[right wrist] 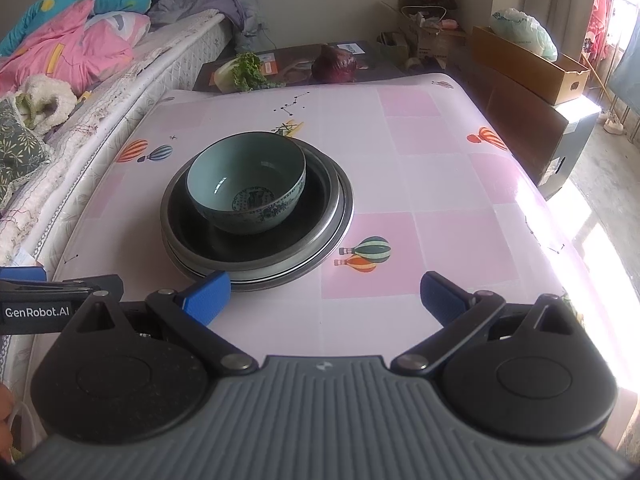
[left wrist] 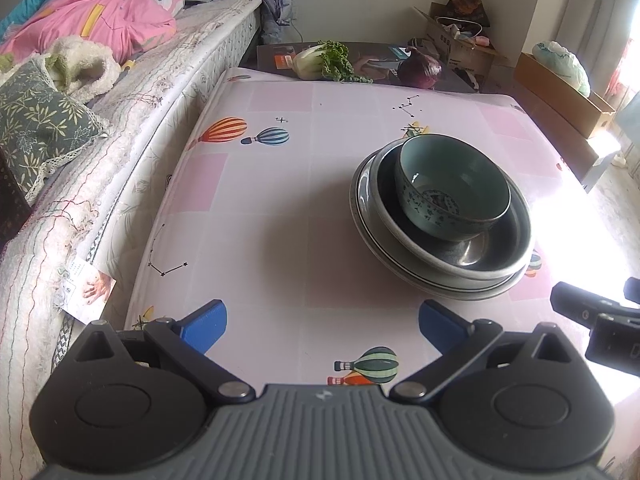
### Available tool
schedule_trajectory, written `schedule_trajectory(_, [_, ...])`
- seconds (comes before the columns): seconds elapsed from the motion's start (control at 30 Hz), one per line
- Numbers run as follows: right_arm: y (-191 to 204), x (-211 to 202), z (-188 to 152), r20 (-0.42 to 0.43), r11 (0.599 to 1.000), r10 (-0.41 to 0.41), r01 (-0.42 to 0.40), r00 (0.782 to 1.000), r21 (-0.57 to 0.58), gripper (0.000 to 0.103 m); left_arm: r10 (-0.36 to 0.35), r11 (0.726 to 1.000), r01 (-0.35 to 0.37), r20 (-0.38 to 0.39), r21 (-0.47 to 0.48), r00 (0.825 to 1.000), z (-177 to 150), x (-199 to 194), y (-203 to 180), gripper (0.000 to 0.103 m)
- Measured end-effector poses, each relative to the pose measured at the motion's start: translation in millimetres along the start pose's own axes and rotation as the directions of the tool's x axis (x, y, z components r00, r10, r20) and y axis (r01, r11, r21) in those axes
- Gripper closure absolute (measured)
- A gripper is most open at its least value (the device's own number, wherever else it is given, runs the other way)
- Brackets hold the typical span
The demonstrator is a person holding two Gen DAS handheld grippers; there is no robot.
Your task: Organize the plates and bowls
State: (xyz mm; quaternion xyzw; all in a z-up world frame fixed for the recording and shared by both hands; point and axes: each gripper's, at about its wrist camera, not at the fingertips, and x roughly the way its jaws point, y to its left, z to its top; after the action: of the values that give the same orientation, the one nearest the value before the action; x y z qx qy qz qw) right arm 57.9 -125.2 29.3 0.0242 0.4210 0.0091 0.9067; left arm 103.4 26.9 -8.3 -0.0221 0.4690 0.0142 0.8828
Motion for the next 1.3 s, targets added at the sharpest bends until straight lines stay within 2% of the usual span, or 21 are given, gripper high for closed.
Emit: schedule_trajectory(1.3, [1.6,0.1,0.0,-0.002,1.000,-0.001,0.001,1.000,0.000,0.001,-0.004,1.000,0.004,-0.001,-0.009,1.000,0.3,-2.2,3.0,0.000])
